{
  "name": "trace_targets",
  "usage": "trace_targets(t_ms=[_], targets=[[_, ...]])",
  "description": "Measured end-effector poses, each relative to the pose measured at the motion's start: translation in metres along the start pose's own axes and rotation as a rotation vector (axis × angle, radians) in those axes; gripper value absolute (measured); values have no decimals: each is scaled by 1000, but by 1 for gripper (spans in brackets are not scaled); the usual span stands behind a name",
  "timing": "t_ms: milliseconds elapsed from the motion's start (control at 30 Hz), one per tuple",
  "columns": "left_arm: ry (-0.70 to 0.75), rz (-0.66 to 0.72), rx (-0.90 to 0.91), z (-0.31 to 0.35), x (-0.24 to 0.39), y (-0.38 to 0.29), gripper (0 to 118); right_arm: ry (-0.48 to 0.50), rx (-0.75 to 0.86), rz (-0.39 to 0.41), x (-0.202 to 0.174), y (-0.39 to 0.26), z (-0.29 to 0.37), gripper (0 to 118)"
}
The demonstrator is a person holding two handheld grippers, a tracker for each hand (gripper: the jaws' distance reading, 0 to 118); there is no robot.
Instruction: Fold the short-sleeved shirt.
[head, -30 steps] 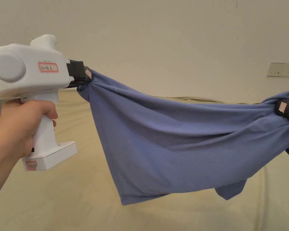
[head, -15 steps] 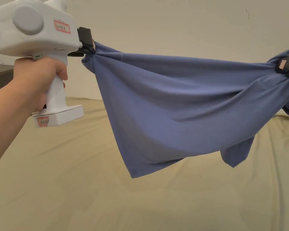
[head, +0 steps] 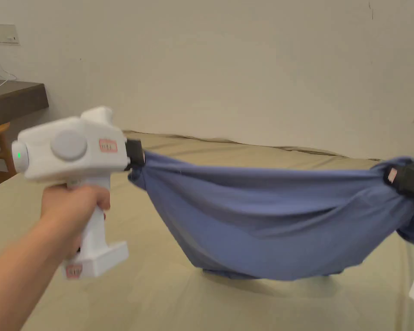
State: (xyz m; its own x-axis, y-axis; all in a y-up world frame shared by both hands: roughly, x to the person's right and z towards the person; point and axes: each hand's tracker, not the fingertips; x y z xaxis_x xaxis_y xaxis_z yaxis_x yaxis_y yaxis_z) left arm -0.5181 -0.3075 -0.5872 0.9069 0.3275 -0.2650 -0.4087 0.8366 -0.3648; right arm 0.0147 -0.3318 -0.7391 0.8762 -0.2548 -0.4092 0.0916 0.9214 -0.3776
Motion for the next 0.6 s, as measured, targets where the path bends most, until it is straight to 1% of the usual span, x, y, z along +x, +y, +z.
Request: trace_targets(t_ms=[167,233,300,433,467,533,600], targets=[[38,75,-79,10,-25,-94,4,-39,-63,-5,18,-85,34,19],[44,144,-88,22,-34,-131,4,-52,-68,-13,23,-117,56,19],[53,164,-104,41,-36,-167,4,-78,-82,5,26,-145,78,19],[116,288,-149,75,-45,-229,4,-105,-129,46,24,-200,124,19],[127,305,-152,81,-47,-241,4,-108,-153,44,24,-210,133,19],[147,285,-182,94,-49,-268,4,-127,-227,35,21,-231,150,19],[169,305,-220,104,-51,-287,4,-138,-263,-5,22,-246,162,19]])
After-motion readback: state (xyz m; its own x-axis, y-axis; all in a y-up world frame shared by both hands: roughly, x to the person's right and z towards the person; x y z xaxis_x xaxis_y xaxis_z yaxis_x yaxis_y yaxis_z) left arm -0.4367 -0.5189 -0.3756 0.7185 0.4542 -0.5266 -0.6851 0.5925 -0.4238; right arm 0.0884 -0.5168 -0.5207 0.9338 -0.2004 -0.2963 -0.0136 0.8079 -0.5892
